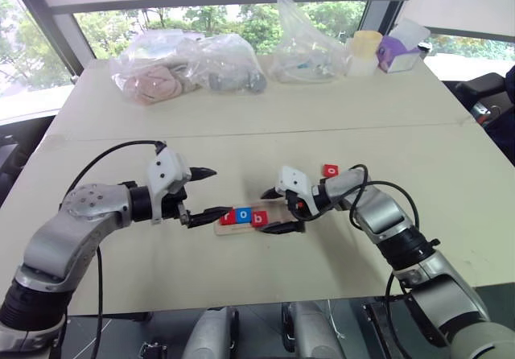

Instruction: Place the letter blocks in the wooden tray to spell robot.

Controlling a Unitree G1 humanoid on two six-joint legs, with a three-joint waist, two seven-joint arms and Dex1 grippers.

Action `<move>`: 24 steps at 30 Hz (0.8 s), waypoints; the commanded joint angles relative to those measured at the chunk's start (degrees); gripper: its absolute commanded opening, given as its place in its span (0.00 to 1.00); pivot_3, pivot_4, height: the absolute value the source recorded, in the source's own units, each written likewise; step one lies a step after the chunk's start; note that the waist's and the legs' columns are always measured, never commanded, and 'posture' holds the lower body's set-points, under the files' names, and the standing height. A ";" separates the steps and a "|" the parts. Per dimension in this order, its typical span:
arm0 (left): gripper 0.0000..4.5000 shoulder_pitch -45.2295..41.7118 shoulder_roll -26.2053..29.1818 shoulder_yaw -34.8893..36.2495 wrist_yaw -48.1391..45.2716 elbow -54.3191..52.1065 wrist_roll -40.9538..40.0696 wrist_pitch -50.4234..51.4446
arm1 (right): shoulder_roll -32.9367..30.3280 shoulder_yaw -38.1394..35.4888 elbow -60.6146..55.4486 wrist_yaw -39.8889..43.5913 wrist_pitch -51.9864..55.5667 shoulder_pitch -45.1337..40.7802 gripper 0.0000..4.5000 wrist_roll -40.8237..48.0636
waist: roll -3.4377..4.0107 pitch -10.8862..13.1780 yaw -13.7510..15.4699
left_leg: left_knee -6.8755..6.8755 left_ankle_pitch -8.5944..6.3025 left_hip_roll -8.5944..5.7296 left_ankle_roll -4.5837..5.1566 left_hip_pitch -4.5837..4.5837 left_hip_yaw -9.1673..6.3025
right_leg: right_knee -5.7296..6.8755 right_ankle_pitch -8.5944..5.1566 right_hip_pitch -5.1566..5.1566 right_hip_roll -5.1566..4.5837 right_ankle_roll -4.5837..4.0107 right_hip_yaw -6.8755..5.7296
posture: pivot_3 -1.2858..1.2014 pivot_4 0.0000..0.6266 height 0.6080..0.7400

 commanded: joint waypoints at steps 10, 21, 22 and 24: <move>1.00 -0.29 -0.44 1.10 0.37 -2.22 -0.29 -0.66 | 2.57 -1.26 3.40 -3.27 -5.13 -2.80 0.98 -1.49 | 0.00 0.00 -0.03 | 0.00 0.00 0.00 0.00 0.00 0.00 | 0.00 0.00 0.00 0.00 0.00 0.00 | 0.52 0.24 0.89; 1.00 -0.41 -0.49 1.01 0.68 -2.49 -0.36 -0.47 | 0.32 -1.23 0.24 -0.07 -3.33 -2.17 0.98 -0.43 | 0.00 0.00 0.04 | 0.00 0.00 0.00 0.00 0.00 0.00 | 0.00 0.00 0.00 0.00 0.00 0.00 | 0.52 0.24 0.89; 1.00 -0.42 -0.49 0.99 0.67 -2.50 -0.35 -0.47 | -0.24 -1.70 -0.78 0.27 -2.70 -2.02 0.98 0.00 | 0.00 0.00 0.03 | 0.00 0.00 0.00 0.00 0.00 0.00 | -0.01 0.00 0.00 -0.01 0.00 0.00 | 0.52 0.24 0.89; 1.00 -0.53 -0.50 0.96 0.63 -2.42 -0.35 -0.47 | -1.28 -4.41 -3.49 -0.19 -0.30 -2.11 0.98 1.95 | 0.00 0.00 0.01 | 0.00 0.00 0.00 0.00 0.00 0.00 | -0.01 0.00 0.00 -0.01 0.00 0.00 | 0.52 0.24 0.89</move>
